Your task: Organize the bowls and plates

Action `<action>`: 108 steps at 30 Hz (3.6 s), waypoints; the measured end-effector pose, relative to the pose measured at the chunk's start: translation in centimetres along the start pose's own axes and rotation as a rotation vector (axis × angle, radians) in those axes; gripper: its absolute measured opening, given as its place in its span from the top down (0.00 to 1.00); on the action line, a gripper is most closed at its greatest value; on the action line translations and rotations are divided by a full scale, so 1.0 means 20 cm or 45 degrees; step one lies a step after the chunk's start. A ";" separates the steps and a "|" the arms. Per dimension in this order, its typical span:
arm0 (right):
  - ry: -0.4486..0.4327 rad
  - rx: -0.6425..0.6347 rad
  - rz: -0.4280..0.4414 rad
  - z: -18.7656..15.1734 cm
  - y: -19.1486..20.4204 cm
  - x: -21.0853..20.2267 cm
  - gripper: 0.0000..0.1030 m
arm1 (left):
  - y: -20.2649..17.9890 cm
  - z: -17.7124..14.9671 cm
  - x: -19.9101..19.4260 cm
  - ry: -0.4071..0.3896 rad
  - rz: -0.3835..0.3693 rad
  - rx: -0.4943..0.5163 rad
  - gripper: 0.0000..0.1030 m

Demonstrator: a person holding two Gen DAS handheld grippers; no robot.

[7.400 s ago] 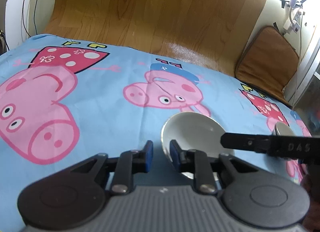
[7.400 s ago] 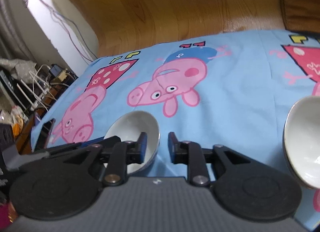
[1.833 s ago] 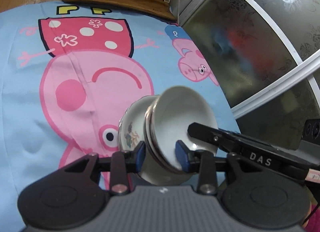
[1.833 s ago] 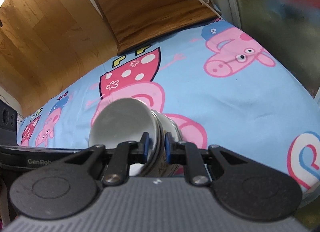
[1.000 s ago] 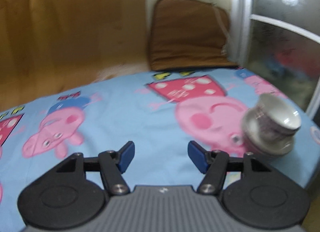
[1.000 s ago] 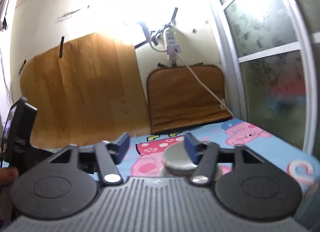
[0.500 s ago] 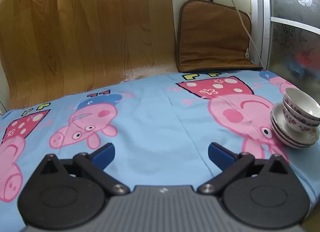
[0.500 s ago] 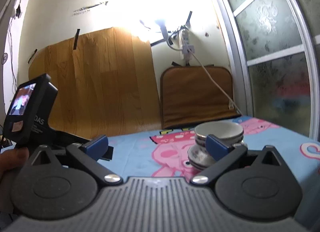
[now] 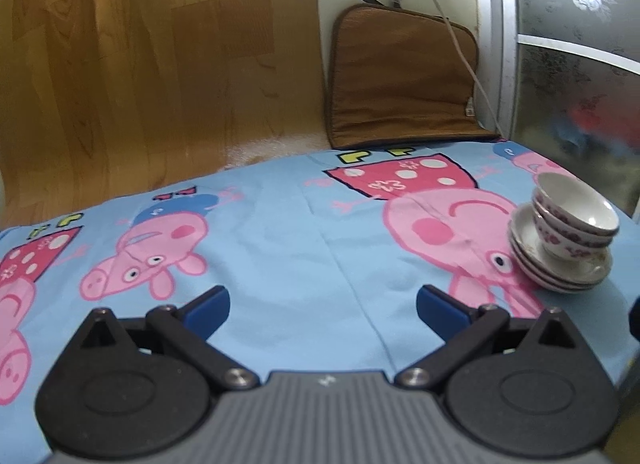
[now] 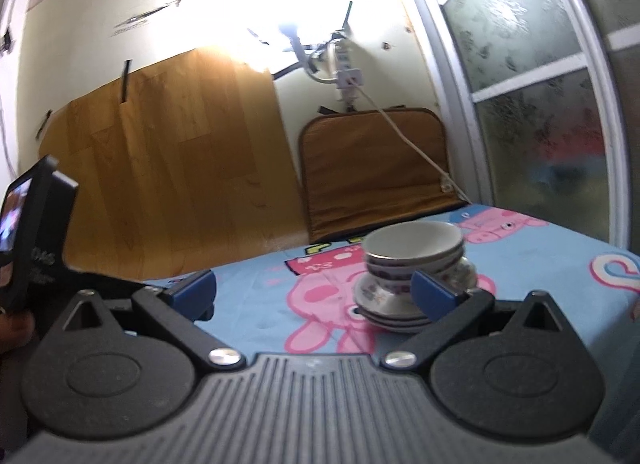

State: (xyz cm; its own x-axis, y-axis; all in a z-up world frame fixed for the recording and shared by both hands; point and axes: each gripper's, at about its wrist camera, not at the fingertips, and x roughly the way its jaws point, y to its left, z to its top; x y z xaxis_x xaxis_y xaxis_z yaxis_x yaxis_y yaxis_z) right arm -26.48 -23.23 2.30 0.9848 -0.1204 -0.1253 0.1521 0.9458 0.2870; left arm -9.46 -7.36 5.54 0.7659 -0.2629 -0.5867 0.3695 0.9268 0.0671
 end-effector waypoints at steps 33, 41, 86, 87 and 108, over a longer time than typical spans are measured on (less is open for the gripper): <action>0.122 0.116 -0.120 0.01 -0.16 0.04 0.01 | -0.16 -0.01 0.01 0.037 -0.063 0.091 0.00; 0.193 0.151 -0.160 -0.01 -0.20 0.02 0.01 | -0.18 -0.03 -0.01 0.040 -0.085 0.114 0.00; 0.248 0.205 -0.216 -0.04 -0.01 0.04 0.00 | -0.01 -0.13 -0.06 0.036 0.013 0.126 0.00; 0.251 0.207 -0.216 -0.04 -0.01 0.04 0.00 | -0.01 -0.13 -0.06 0.038 0.010 0.126 0.00; 0.228 0.214 -0.223 -0.04 0.00 0.03 0.00 | -0.06 -0.13 -0.09 0.070 -0.013 0.192 0.00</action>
State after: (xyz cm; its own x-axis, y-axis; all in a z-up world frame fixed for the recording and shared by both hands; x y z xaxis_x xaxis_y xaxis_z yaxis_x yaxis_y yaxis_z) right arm -25.98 -23.12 1.53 0.9141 -0.2077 -0.3481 0.3447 0.8503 0.3977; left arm -12.61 -7.21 4.35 0.7335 -0.2531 -0.6308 0.4548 0.8724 0.1788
